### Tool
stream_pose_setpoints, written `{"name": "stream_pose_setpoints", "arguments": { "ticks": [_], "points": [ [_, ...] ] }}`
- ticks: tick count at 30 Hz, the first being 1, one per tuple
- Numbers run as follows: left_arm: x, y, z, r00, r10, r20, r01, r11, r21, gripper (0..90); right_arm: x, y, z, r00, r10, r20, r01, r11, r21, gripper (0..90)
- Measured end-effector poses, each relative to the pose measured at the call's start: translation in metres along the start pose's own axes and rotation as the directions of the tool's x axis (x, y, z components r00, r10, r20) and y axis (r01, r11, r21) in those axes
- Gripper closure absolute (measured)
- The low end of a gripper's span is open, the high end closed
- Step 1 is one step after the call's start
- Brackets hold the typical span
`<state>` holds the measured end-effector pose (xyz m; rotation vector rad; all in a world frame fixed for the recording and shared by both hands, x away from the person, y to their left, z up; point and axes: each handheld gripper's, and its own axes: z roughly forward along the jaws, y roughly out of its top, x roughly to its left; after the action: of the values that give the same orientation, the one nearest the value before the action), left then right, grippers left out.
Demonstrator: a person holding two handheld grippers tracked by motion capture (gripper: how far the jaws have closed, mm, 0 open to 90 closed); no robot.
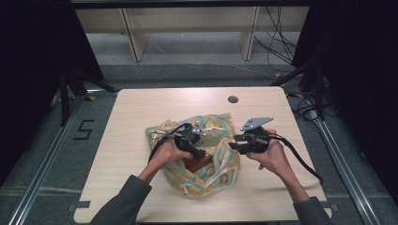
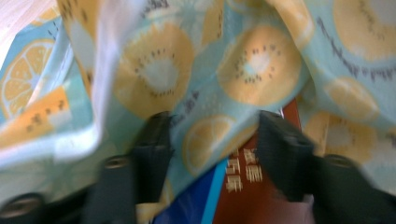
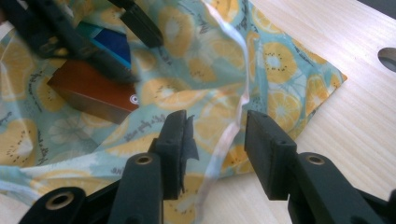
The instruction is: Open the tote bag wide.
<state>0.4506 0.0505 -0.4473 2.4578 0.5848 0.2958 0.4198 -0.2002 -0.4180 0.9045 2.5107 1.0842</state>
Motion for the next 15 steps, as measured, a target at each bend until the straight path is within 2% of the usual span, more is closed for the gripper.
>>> {"name": "stream_pose_setpoints", "arguments": {
  "ticks": [1,2,3,4,6,7,8,9,10,11,12,13,14,15],
  "points": [
    [0.001,0.001,0.001,1.0000,0.007,0.002,-0.007,1.0000,-0.004,59.9,0.000,0.000,-0.002,1.0000,-0.001,0.002,0.001,1.000,0.010,59.1],
    [0.002,0.002,0.002,0.9999,0.000,0.015,0.000,1.0000,-0.002,66.2,0.002,-0.002,-0.002,0.9996,0.019,0.019,-0.019,1.000,0.001,57.8],
    [0.002,0.004,0.003,0.9994,-0.001,0.036,0.001,1.0000,-0.003,73.5,0.001,-0.001,-0.004,0.9996,0.019,0.019,-0.020,0.999,0.026,56.0],
    [0.001,0.005,0.003,0.9995,0.007,0.031,-0.007,1.0000,0.000,79.9,0.001,-0.002,-0.004,0.9993,0.026,0.027,-0.026,0.999,0.021,54.0],
    [0.000,0.009,0.003,0.9996,0.027,0.009,-0.026,0.9996,-0.003,88.1,-0.002,-0.004,-0.002,0.9980,0.050,0.037,-0.051,0.998,0.025,52.8],
    [0.001,0.011,0.002,0.9995,0.030,-0.008,-0.030,0.9995,-0.004,89.0,-0.003,-0.006,0.001,0.9973,0.063,0.039,-0.064,0.998,0.015,52.0],
    [0.002,0.012,0.002,0.9994,0.033,-0.009,-0.033,0.9994,-0.008,89.3,-0.004,-0.005,0.001,0.9966,0.077,0.031,-0.078,0.995,0.055,52.0],
    [0.004,0.013,0.000,0.9995,0.030,-0.009,-0.030,0.9995,-0.009,89.5,-0.003,-0.006,0.004,0.9962,0.083,0.026,-0.084,0.996,0.039,54.7],
    [0.004,0.013,-0.001,0.9999,0.009,-0.011,-0.009,0.9997,-0.023,89.5,-0.005,-0.006,0.006,0.9994,0.034,0.006,-0.034,0.998,0.051,60.6],
    [0.008,0.014,-0.002,0.9995,0.032,0.005,-0.032,0.9994,-0.016,89.5,-0.002,-0.006,0.010,0.9988,0.048,0.008,-0.048,0.998,0.032,67.7],
    [0.010,0.014,-0.004,0.9998,0.020,0.006,-0.020,0.9995,-0.025,89.5,-0.004,-0.006,0.011,1.0000,0.009,0.000,-0.009,1.000,0.012,77.1],
    [0.011,0.014,-0.006,0.9999,0.012,0.005,-0.012,0.9995,-0.029,89.6,-0.004,-0.004,0.009,0.9999,-0.004,-0.012,0.004,1.000,0.029,84.0],
    [0.013,0.014,-0.009,0.9999,0.009,0.009,-0.009,0.9994,-0.034,89.6,-0.006,-0.004,0.012,0.9998,-0.019,0.001,0.019,1.000,0.000,89.9],
    [0.014,0.015,-0.012,0.9999,0.008,0.013,-0.007,0.9989,-0.047,89.6,-0.008,-0.002,0.012,0.9998,-0.018,0.003,0.018,1.000,0.003,90.0]
  ]
}}
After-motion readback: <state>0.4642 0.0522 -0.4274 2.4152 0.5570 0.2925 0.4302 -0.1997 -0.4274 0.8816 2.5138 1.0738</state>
